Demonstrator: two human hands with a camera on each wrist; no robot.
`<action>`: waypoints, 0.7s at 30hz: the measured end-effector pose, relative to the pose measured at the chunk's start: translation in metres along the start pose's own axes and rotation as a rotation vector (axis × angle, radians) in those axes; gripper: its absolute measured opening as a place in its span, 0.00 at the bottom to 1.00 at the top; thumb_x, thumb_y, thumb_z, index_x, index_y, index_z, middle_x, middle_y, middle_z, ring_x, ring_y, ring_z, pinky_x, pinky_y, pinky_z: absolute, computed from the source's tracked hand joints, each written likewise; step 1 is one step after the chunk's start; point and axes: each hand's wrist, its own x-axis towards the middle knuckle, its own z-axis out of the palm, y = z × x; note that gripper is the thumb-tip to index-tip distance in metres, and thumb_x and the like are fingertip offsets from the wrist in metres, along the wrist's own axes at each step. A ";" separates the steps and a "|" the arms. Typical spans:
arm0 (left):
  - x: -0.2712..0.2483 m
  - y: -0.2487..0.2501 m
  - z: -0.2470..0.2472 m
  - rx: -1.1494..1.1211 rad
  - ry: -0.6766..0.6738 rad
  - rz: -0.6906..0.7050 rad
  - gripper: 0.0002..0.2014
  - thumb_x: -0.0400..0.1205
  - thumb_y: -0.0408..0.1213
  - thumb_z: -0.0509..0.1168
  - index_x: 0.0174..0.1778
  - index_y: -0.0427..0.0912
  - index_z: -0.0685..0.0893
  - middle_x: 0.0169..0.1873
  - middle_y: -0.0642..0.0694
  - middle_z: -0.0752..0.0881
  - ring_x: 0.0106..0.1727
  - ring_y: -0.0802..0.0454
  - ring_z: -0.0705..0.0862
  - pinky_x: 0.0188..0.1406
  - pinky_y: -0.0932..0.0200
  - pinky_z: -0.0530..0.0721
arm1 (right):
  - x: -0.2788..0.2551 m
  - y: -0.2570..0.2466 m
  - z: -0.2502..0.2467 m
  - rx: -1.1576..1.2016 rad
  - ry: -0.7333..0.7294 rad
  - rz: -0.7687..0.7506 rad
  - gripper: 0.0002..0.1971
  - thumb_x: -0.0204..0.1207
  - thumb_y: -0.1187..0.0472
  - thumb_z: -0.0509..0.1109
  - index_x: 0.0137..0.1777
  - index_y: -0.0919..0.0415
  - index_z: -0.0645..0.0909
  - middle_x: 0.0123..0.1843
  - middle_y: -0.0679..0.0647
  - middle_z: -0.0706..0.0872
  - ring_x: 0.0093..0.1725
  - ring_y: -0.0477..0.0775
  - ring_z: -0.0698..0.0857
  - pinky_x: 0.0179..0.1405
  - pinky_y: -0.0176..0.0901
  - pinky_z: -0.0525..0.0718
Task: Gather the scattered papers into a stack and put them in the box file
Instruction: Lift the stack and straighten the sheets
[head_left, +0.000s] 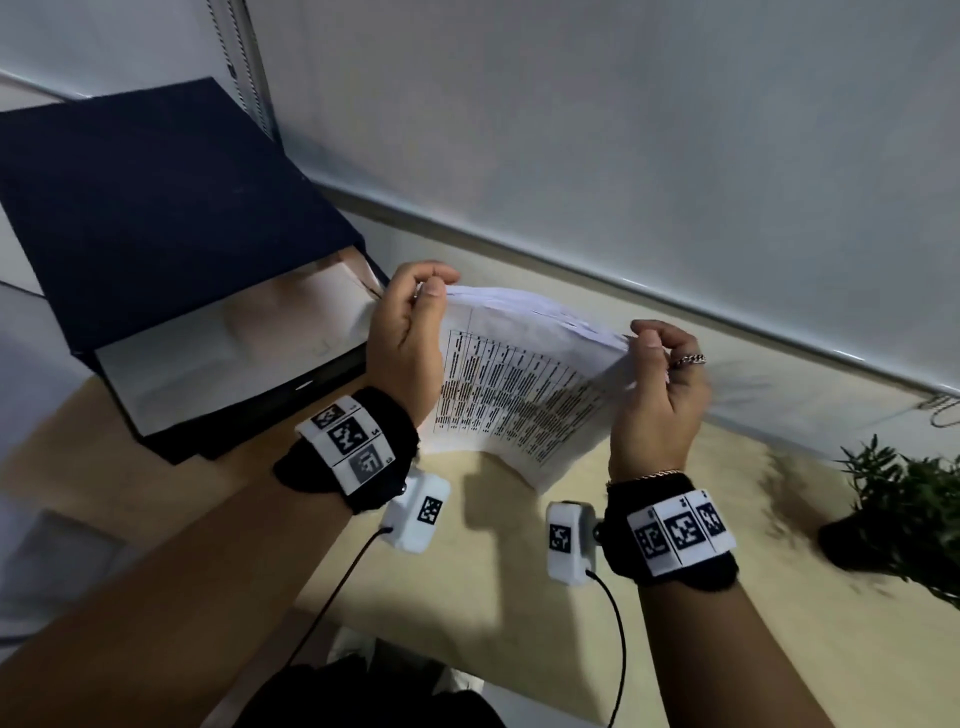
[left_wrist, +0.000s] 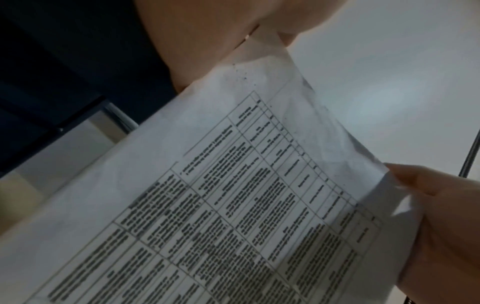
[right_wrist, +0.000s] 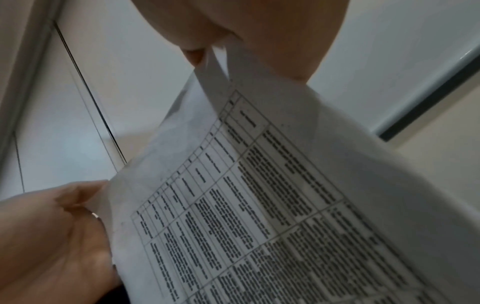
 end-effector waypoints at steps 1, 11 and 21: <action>0.002 -0.002 -0.001 -0.027 -0.028 -0.016 0.09 0.85 0.37 0.56 0.54 0.41 0.80 0.42 0.55 0.82 0.44 0.62 0.79 0.50 0.67 0.76 | -0.001 0.001 -0.003 0.008 -0.045 0.004 0.07 0.79 0.63 0.66 0.55 0.60 0.81 0.43 0.43 0.85 0.42 0.34 0.83 0.46 0.26 0.79; 0.006 -0.006 -0.016 0.139 -0.210 -0.053 0.15 0.65 0.36 0.82 0.41 0.44 0.83 0.32 0.57 0.86 0.31 0.71 0.83 0.37 0.73 0.82 | -0.006 0.020 -0.025 -0.061 -0.170 0.079 0.10 0.69 0.77 0.78 0.46 0.67 0.84 0.35 0.38 0.91 0.38 0.35 0.87 0.42 0.30 0.85; -0.030 -0.034 -0.018 0.114 -0.292 -0.277 0.13 0.67 0.54 0.78 0.46 0.60 0.89 0.44 0.47 0.92 0.45 0.49 0.90 0.53 0.51 0.88 | -0.032 0.049 -0.027 -0.147 -0.181 0.305 0.08 0.68 0.72 0.80 0.45 0.63 0.88 0.36 0.41 0.93 0.38 0.42 0.92 0.38 0.33 0.88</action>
